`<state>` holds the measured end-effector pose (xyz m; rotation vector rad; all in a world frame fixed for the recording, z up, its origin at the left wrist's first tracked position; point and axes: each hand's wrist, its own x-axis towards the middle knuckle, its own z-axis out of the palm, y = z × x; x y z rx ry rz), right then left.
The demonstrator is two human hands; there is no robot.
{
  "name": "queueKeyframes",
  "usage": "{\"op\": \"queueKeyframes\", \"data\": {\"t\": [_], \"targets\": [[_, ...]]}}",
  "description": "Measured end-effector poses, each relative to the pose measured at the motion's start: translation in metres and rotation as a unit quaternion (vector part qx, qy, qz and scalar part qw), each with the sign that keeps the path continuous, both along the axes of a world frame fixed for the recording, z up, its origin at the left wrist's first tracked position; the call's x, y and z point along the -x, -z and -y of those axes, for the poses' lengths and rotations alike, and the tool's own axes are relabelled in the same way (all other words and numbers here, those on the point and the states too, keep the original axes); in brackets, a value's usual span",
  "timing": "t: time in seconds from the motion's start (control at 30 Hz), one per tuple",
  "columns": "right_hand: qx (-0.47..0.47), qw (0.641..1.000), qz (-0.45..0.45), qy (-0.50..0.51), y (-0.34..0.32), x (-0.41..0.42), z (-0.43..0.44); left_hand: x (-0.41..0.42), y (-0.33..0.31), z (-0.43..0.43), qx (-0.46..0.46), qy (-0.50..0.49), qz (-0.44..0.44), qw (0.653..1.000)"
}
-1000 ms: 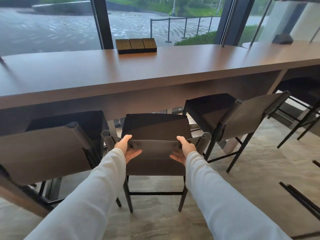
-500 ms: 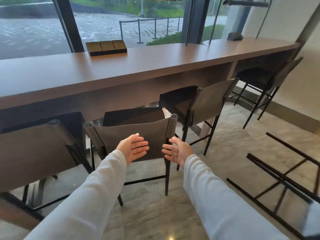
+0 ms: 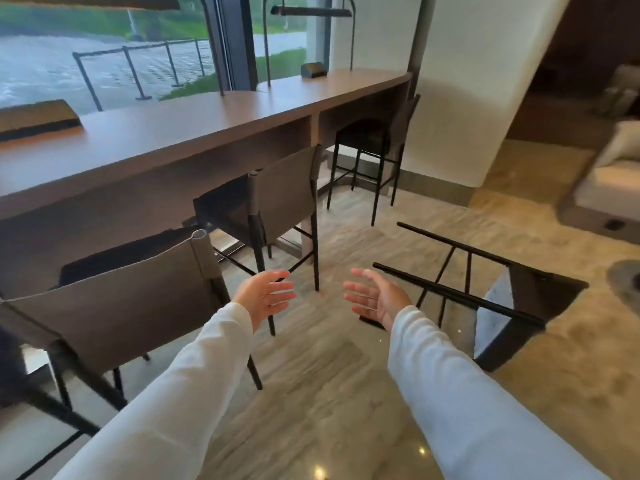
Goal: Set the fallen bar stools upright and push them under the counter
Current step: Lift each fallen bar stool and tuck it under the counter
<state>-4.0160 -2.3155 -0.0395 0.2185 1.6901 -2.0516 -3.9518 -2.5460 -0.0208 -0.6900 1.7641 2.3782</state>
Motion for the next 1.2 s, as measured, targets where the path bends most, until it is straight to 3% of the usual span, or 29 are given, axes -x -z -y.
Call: {"op": "queueKeyframes", "data": {"t": [0.47,0.83,1.2], "targets": [[-0.083,0.984,-0.017,0.158,0.005,-0.015,-0.366,0.084,0.026,-0.338,0.036,0.183,-0.037,0.982],[-0.082,0.957,0.008,0.278,0.016,0.002,-0.544,0.166,0.028,-0.533,0.046,0.297,-0.050,0.953],[-0.123,0.936,0.024,0.328,0.010,0.123,-0.692,0.320,0.032,-0.695,0.030,0.368,-0.041,0.929]]}}
